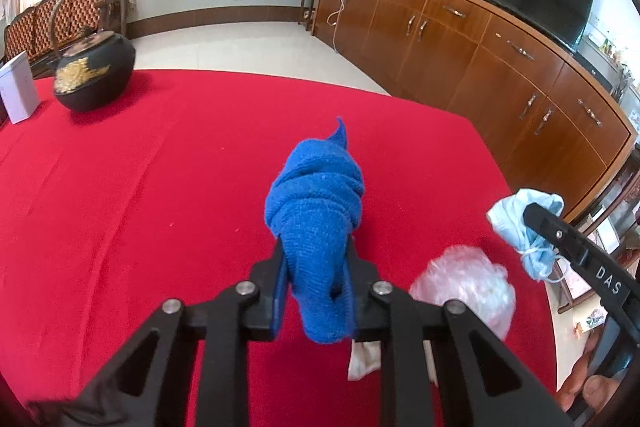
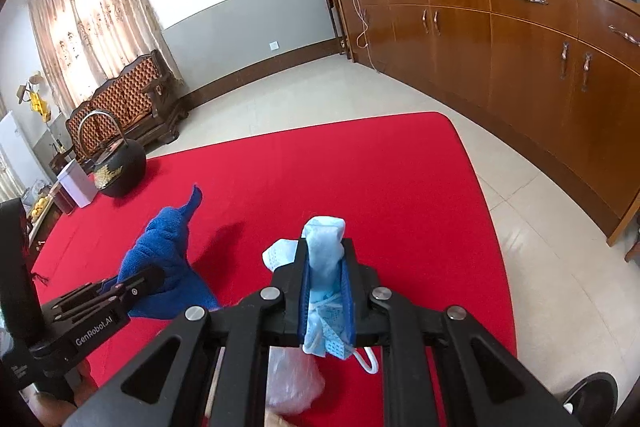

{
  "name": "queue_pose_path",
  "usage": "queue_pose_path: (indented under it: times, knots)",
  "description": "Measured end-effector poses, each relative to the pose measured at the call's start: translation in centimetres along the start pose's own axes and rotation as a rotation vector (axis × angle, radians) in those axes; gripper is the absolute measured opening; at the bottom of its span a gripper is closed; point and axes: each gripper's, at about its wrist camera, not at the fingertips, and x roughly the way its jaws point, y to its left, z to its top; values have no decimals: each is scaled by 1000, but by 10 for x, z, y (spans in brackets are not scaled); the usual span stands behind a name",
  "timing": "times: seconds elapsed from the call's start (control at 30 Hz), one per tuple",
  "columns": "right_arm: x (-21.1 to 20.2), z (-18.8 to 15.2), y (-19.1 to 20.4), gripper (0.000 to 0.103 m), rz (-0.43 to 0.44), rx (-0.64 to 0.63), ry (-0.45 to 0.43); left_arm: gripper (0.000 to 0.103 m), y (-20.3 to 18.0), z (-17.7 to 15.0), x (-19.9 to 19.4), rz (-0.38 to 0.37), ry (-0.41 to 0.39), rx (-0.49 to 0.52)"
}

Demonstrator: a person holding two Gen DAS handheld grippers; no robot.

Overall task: Collect trash
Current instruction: 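Grasp the blue cloth with the left tool while the right tool grasps the blue mask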

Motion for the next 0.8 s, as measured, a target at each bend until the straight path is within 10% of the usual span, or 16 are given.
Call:
queue_pose_path:
  times: [0.8]
  knots:
    - [-126,-76,-11,14,1,67,-12,23,-15,-51,-95,-42,-62,23]
